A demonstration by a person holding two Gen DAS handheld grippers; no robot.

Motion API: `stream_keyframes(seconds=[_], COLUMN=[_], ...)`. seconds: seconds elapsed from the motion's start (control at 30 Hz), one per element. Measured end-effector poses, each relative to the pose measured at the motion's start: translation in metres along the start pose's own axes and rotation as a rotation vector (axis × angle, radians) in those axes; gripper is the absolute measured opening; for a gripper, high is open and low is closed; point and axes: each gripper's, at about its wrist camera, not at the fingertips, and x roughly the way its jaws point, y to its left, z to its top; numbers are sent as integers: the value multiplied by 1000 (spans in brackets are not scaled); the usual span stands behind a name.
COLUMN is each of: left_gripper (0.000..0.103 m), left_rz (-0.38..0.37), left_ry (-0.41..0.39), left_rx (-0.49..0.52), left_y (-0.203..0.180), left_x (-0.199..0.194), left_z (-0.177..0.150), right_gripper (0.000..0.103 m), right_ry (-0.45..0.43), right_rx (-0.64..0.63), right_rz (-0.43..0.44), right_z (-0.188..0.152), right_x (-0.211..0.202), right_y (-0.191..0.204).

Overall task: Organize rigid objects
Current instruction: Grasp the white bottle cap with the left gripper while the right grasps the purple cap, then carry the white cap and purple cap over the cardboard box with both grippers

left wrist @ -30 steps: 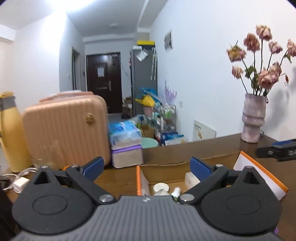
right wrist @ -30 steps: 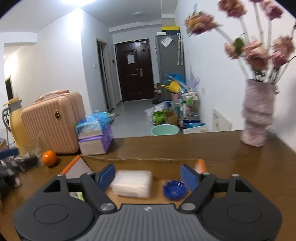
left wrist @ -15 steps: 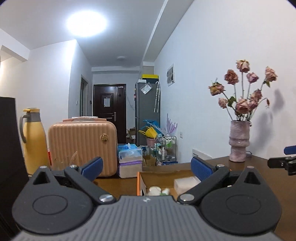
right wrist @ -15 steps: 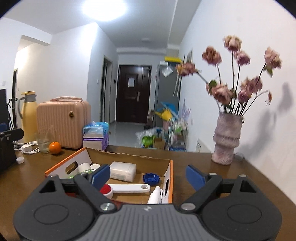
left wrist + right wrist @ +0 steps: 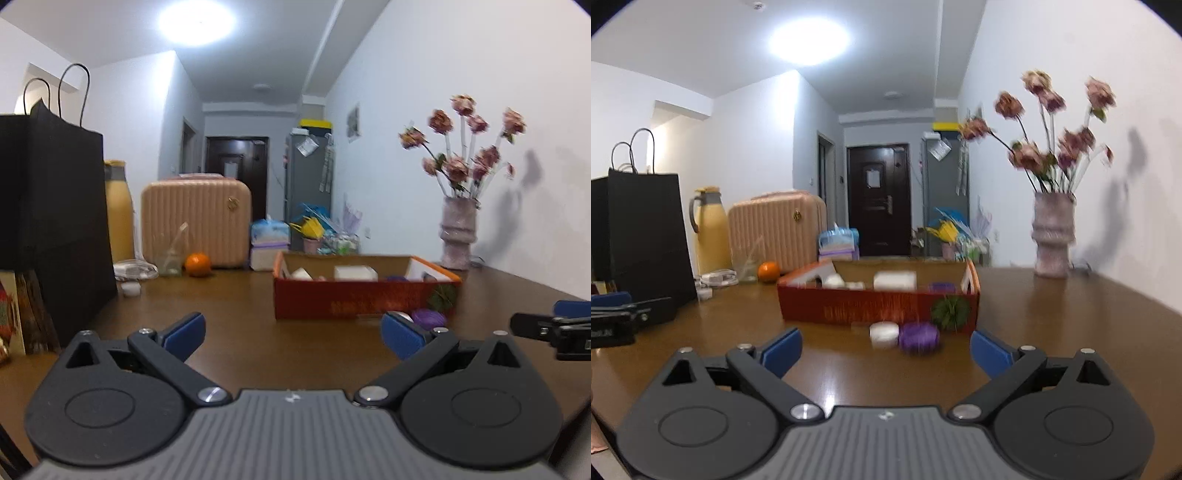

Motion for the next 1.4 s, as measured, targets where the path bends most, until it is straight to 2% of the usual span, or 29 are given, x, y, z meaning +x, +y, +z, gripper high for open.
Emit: stream_keyframes(seconds=[0.1,0.2,0.33,0.43,0.5,0.57,0.67,0.73,0.77,0.87,1.0,1.03,1.07,1.13,1.27,1.33,1.37,1.4], left_gripper=[103,103,103,103,103,103,103,103,103,103,102,100,99,92,81,65,60,47], left_rz=[-20,-32,-49,-79,-103,-155,-198,-232,-245,-277,-313,-321,-327,-337,-355,-341,-332,-320], left_ry=[18,21,43,72,120,189,246,262,267,290,333,339,344,370,379,402,428,453], left_rx=[-6,-11,21,66,91,85,76,98,113,151,194,204,214,231,185,182,182,182], left_y=[-1,-2,-8,-15,-21,-25,-29,-36,-40,-54,-77,-83,-88,-97,-106,-114,-118,-121], left_x=[-5,-2,16,39,62,92,135,160,172,202,234,241,246,256,270,278,283,288], left_z=[-5,-6,-4,3,10,13,16,18,19,18,12,10,8,5,7,6,5,4], right_gripper=[98,98,97,96,95,93,89,88,83,76,71,67,54,53,53,53,53,53], right_ry=[9,-21,9,71,105,150,220,278,301,359,418,430,434,423,366,339,330,320], right_rx=[-19,-67,-41,-22,-26,-33,-29,-37,-48,-90,-22,-7,-1,-19,24,27,32,39], right_rz=[7,-17,-34,-46,-58,-50,-29,-11,-4,6,63,76,81,64,43,12,6,7], right_z=[-11,-11,-3,5,15,26,36,39,40,39,35,33,31,30,34,34,34,33], right_x=[-10,-14,4,34,61,95,149,183,199,230,246,249,250,248,227,213,206,199], right_y=[6,11,2,-10,-19,-30,-44,-48,-47,-46,-62,-65,-67,-69,-89,-97,-100,-104])
